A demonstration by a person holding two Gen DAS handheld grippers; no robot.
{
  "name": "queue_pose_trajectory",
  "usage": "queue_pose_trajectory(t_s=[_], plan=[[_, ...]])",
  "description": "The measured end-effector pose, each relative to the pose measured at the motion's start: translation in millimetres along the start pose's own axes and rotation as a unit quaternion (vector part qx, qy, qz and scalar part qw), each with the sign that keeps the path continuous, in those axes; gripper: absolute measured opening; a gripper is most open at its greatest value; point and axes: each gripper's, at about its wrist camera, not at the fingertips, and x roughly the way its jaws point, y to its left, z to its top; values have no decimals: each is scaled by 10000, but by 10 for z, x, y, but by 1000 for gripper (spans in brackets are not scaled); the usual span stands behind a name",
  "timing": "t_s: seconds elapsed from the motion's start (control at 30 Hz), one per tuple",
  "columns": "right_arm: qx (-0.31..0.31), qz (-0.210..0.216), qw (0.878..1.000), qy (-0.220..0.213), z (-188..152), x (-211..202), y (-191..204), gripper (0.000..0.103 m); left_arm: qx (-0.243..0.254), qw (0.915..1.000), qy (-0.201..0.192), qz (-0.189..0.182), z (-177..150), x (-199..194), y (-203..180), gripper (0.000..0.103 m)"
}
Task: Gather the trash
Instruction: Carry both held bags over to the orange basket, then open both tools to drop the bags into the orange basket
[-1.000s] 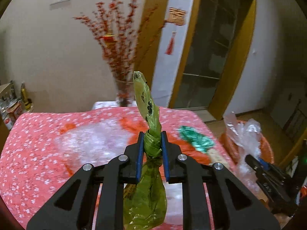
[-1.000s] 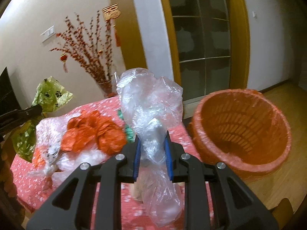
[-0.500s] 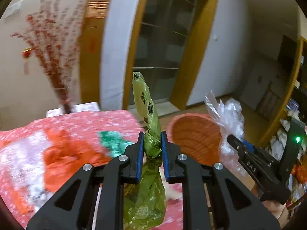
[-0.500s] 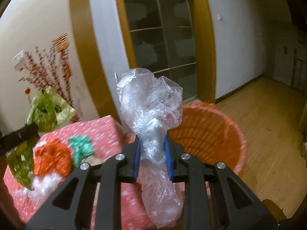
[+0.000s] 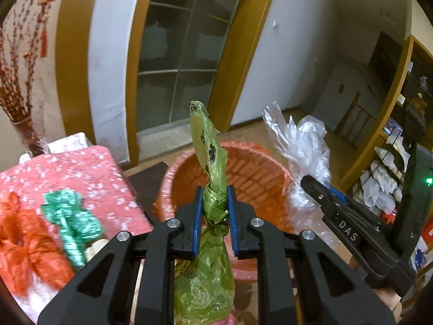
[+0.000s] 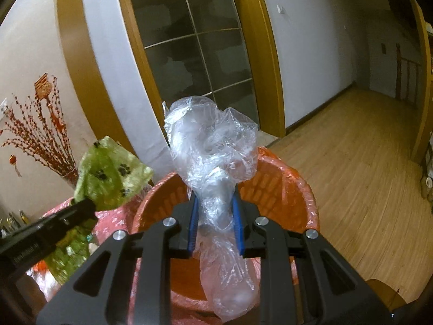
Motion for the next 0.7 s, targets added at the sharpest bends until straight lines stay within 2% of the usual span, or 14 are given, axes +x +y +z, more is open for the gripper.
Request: queue_pose_trajectory(t_s=[0.23,0.33,0.4,0.47,0.67,0.7], plan=[[99,62,9999,88,14,146,-31,27,-27,9997,223,-84,-12,176,-121,18],[162,28,9998,128,26,197,-89,34,-108,9992,360,-153,-38,238,-92,29],[193,-17,9997,149,23,216,-129,36,-153,9990,396,-137,-65,255,-71,41],[219,-52,9996,159,-9,221,-159,41,-196,9988,425,-151,-86,256,-47,46],[185,-124,9997,140,-51,184,-125,49,-300,9985,450,-61,-136,180,26,47],[173,-148,9997,111,-68,159,-119,50,-299,9987,412,-9,-144,140,52,50]])
